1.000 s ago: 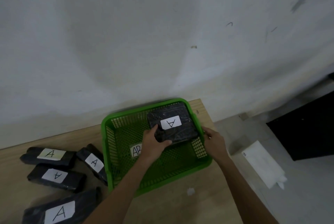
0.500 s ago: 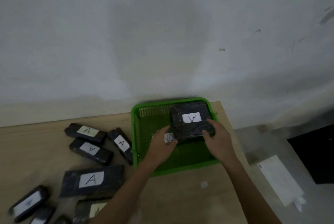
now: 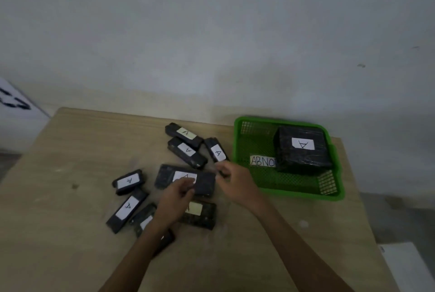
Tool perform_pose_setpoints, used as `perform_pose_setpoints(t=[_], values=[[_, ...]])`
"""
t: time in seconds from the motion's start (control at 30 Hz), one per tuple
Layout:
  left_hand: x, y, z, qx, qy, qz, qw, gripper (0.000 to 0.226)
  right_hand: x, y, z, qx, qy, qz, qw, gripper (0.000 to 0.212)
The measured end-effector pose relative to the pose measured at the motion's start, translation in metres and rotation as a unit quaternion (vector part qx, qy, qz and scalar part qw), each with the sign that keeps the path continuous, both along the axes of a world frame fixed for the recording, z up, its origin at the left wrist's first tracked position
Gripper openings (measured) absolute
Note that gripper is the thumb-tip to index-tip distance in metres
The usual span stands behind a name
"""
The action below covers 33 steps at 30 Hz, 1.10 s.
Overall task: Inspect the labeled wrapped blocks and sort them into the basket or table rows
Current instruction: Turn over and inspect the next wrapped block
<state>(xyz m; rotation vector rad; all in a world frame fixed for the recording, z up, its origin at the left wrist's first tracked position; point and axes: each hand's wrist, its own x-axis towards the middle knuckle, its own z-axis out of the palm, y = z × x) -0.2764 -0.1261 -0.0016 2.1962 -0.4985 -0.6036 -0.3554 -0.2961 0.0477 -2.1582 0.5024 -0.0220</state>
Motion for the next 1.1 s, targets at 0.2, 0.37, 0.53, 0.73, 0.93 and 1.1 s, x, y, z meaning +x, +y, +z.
perform_pose_setpoints(t=[0.2,0.37,0.53,0.73,0.93,1.1], values=[[-0.006,0.041,-0.029,0.038,0.061,0.083,0.994,0.046,-0.006,0.048,-0.064,0.002,0.159,0.030,0.987,0.057],[-0.015,0.035,-0.026,0.060,0.154,0.139,0.976,0.058,-0.016,0.072,-0.091,0.115,0.252,-0.124,0.953,0.075],[-0.017,0.029,-0.026,0.066,0.163,0.173,0.969,0.051,-0.025,0.077,-0.096,0.183,0.226,-0.175,0.941,0.059],[-0.020,0.033,-0.004,-0.026,0.207,0.241,0.948,0.032,-0.043,0.065,-0.074,0.238,0.185,-0.214,0.929,0.054],[-0.035,0.039,0.036,-0.160,0.221,0.254,0.928,0.016,-0.067,0.059,-0.008,0.301,0.053,-0.235,0.923,0.052],[-0.061,0.040,0.062,-0.207,0.250,0.241,0.915,0.030,-0.079,0.057,0.040,0.361,-0.020,-0.230,0.904,0.042]])
